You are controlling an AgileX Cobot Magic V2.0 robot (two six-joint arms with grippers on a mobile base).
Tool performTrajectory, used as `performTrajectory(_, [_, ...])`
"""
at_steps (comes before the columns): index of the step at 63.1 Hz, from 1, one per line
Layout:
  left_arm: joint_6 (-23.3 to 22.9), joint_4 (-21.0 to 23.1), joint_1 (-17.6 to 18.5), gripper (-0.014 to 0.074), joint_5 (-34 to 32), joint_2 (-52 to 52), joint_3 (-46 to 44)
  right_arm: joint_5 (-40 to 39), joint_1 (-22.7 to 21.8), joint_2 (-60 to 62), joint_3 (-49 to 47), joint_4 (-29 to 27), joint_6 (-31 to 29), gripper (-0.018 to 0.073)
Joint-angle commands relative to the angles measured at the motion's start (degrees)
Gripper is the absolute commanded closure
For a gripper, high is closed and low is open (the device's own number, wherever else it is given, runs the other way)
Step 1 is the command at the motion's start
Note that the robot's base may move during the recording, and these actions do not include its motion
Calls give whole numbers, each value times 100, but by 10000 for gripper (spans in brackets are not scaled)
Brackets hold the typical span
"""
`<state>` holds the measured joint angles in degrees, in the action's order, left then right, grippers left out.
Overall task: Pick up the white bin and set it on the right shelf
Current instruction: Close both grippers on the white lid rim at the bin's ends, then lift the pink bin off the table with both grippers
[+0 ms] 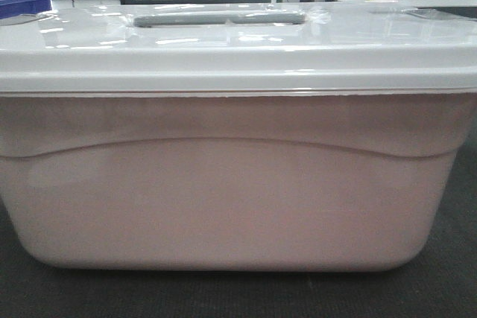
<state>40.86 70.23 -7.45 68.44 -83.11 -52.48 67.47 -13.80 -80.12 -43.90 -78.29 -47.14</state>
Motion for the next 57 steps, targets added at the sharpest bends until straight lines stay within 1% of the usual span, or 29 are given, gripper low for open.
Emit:
performTrajectory(1, [57, 470, 175, 160, 832, 194, -107, 806, 26, 133, -109, -468, -92, -74])
performTrajectory(10, [57, 470, 240, 160, 832, 194, -107, 806, 26, 133, -109, -472, -92, -68])
performTrajectory(17, [57, 562, 240, 195, 832, 194, -107, 816, 26, 133, -109, -479, -92, 20])
performTrajectory(19, [57, 574, 240, 221, 832, 194, -107, 823, 26, 133, -109, -479, -92, 55])
performTrajectory(23, [57, 606, 240, 275, 832, 194, -107, 841, 26, 133, -109, -496, -92, 159])
performTrajectory(24, [57, 626, 240, 289, 832, 194, -107, 842, 26, 133, -109, -512, -92, 170])
performTrajectory(28, [57, 670, 240, 360, 832, 194, -107, 886, 26, 133, -109, -603, -92, 265])
performTrajectory(34, [57, 794, 240, 455, 832, 194, -107, 916, 26, 139, -109, -826, -92, 362])
performTrajectory(38, [57, 977, 240, 536, 832, 194, -107, 916, 26, 143, -109, -1000, -92, 422])
performTrajectory(43, [57, 1226, 240, 624, 832, 194, -107, 916, 26, 143, -109, -1220, -92, 469])
performTrajectory(47, [57, 1429, 244, 691, 832, 206, -107, 916, 26, 143, -109, -1387, -92, 492])
performTrajectory(50, [57, 1614, 244, 729, 832, 220, -107, 916, 33, 151, -109, -1523, -86, 493])
performTrajectory(57, [57, 1979, 244, 720, 832, 259, -107, 916, 116, 243, -109, -1918, -38, 492])
